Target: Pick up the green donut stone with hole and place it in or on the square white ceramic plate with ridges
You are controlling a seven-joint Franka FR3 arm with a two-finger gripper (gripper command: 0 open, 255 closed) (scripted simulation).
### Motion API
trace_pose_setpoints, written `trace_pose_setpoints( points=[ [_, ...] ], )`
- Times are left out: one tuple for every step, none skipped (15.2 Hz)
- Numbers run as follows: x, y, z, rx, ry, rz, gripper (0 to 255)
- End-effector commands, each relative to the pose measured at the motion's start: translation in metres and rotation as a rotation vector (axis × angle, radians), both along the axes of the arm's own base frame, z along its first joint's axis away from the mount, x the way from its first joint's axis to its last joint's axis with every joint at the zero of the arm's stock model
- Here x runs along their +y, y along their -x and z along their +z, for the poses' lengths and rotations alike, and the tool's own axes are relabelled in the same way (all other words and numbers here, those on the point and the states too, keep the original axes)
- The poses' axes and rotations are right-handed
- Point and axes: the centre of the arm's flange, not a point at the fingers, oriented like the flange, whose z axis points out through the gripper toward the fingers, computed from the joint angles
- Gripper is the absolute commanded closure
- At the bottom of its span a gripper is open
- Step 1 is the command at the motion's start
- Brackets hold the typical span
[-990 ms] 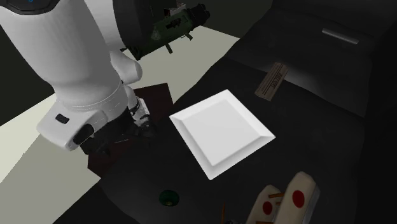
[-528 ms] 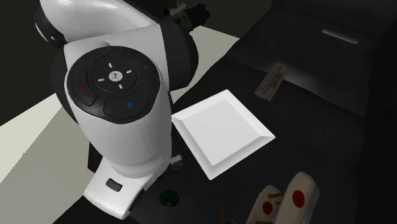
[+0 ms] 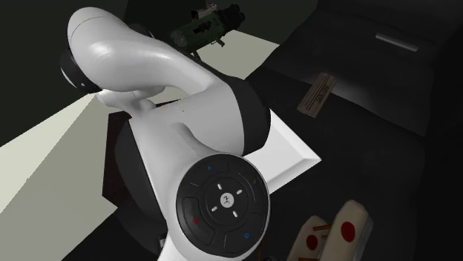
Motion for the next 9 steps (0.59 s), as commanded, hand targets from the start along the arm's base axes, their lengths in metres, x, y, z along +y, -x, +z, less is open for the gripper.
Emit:
trace_pose_setpoints(
  points=[
    [-0.002,0.001,-0.010,0.000,0.000,0.000,0],
    [-0.003,0.002,-0.015,0.000,0.000,0.000,0],
    [-0.003,0.003,-0.020,0.000,0.000,0.000,0],
    [-0.004,0.004,-0.023,0.000,0.000,0.000,0],
    [-0.004,0.004,-0.023,0.000,0.000,0.000,0],
    [-0.004,0.004,-0.023,0.000,0.000,0.000,0],
    [-0.004,0.004,-0.023,0.000,0.000,0.000,0],
    [-0.004,0.004,-0.023,0.000,0.000,0.000,0],
    [-0.004,0.004,-0.023,0.000,0.000,0.000,0]
  ],
)
